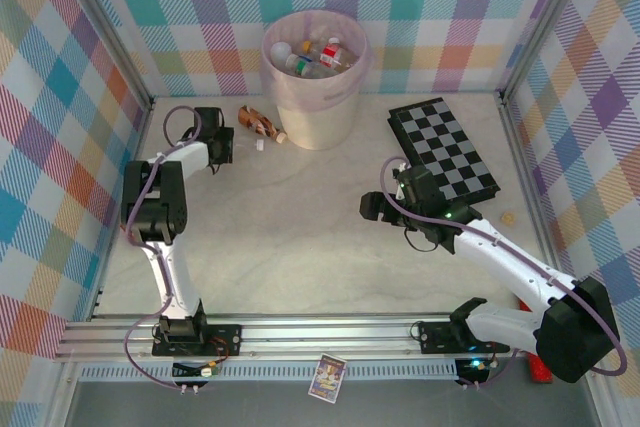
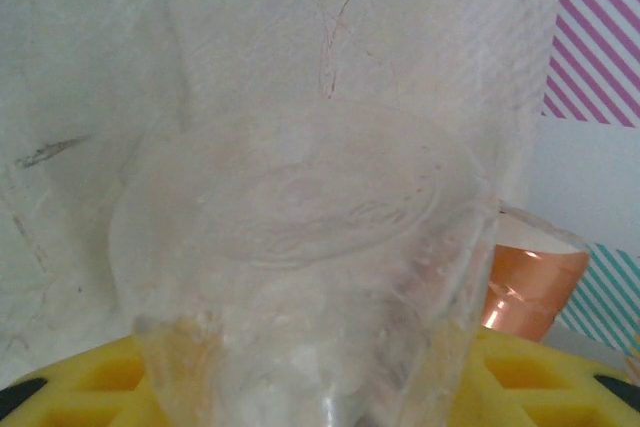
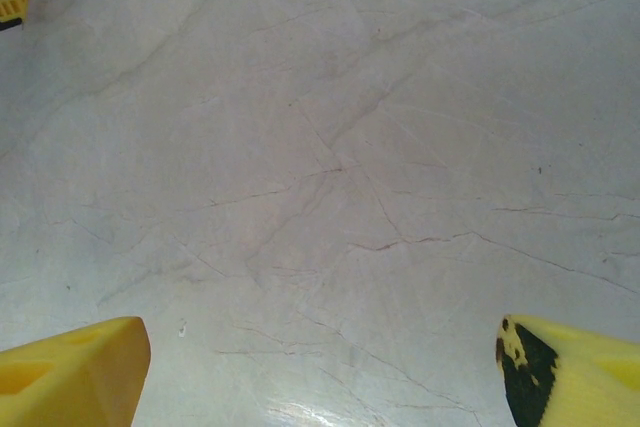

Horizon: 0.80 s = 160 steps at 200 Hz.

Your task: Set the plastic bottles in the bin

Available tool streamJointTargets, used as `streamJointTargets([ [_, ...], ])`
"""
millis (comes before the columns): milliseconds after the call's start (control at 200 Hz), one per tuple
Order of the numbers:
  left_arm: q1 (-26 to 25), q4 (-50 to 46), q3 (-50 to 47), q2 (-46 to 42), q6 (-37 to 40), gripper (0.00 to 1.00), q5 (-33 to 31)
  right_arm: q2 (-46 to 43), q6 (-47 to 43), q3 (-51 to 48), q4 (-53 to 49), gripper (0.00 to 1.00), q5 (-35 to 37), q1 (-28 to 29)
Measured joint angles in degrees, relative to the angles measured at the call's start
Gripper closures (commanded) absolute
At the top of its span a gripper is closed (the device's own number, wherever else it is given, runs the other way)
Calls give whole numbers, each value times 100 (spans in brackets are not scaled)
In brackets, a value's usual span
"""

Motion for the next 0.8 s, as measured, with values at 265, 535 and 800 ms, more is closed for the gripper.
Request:
streamJointTargets([
  [265,304,146,-828,-979,-35,50,-96,0,-4,0,-120,10,4,-2],
  [535,765,-74,-1095,-2446,330,58,-289,157,-11,7,-118,10,0,-2],
  [800,885,-634,-1209,-4179,990,75,-173,258,-133,48,-118,10,2,-4],
])
